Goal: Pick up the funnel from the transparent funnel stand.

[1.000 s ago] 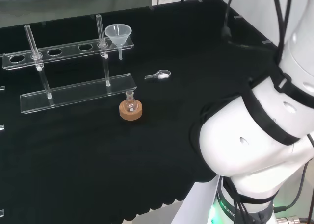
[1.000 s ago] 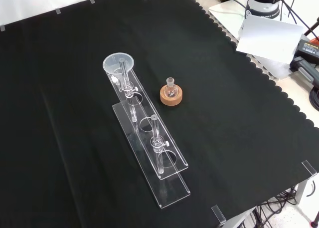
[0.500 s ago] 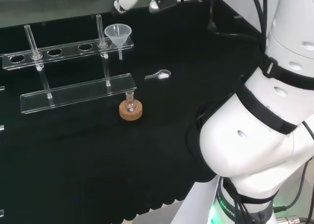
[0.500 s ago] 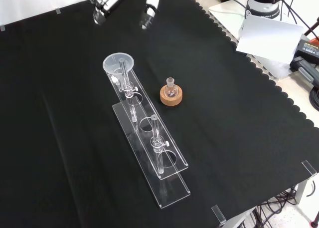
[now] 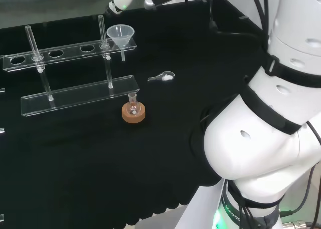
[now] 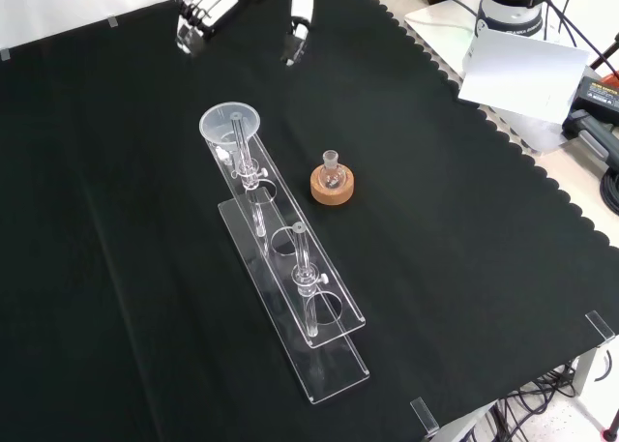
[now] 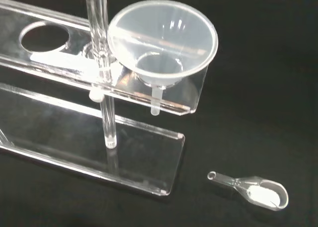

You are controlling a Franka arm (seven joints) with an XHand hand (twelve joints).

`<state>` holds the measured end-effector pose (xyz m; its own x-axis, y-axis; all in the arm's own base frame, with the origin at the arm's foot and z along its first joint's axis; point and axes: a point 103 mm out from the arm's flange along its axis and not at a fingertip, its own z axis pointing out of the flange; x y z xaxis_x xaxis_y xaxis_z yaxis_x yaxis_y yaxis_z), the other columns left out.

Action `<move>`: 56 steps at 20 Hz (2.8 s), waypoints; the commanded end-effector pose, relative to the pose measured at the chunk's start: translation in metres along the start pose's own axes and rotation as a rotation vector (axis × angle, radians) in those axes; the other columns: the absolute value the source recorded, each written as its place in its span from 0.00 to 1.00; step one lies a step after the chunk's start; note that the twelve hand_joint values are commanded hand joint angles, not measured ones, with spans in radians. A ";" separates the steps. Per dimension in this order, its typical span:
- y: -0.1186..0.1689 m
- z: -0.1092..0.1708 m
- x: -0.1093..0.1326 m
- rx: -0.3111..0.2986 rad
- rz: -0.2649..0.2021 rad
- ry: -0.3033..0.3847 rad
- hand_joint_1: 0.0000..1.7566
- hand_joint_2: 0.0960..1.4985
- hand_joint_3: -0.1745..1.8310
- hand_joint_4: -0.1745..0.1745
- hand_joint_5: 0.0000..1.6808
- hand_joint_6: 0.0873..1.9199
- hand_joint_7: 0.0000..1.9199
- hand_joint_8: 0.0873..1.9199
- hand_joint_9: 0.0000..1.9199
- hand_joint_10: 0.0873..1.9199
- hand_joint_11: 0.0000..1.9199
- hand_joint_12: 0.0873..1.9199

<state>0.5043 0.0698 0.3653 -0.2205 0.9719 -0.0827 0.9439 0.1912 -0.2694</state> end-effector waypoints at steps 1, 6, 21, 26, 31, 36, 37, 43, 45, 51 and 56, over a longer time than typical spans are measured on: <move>0.036 0.045 -0.008 0.173 -0.009 -0.023 0.30 0.49 0.21 0.56 0.02 0.00 0.00 0.07 0.00 0.34 0.03 0.79; 0.045 0.052 -0.007 0.214 -0.026 -0.022 0.31 0.47 0.22 0.58 0.01 0.00 0.00 0.00 0.00 0.28 0.03 0.80; 0.054 0.064 0.002 0.244 -0.046 -0.055 0.32 0.44 0.22 0.64 0.01 0.00 0.01 0.00 0.00 0.36 0.04 0.82; 0.058 0.069 0.004 0.264 -0.057 -0.078 0.35 0.43 0.22 0.70 0.00 0.00 0.00 0.00 0.00 0.35 0.05 0.82; 0.061 0.071 0.008 0.290 -0.010 -0.125 0.39 0.42 0.22 0.70 0.02 0.00 0.03 0.00 0.00 0.39 0.06 0.82; 0.064 0.073 0.004 0.263 -0.018 -0.113 0.42 0.40 0.26 0.69 0.07 0.00 0.01 0.10 0.00 0.45 0.08 0.82; 0.062 0.070 0.001 0.256 -0.022 -0.108 0.42 0.40 0.27 0.69 0.07 0.00 0.01 0.13 0.00 0.45 0.08 0.82; 0.065 0.071 -0.002 0.245 -0.034 -0.105 0.43 0.39 0.29 0.68 0.09 0.00 0.00 0.19 0.02 0.46 0.10 0.81; 0.069 0.072 -0.003 0.245 -0.037 -0.105 0.43 0.39 0.30 0.67 0.10 0.00 0.00 0.20 0.02 0.46 0.10 0.81; 0.069 0.071 -0.006 0.240 -0.042 -0.110 0.43 0.38 0.30 0.67 0.10 0.00 0.00 0.21 0.04 0.46 0.10 0.81; 0.072 0.073 -0.008 0.246 -0.041 -0.114 0.43 0.38 0.32 0.66 0.11 0.00 0.00 0.24 0.06 0.45 0.11 0.80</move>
<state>0.5544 0.0684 0.2799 -0.2928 0.9411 -0.1691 0.8532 0.1773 -0.4905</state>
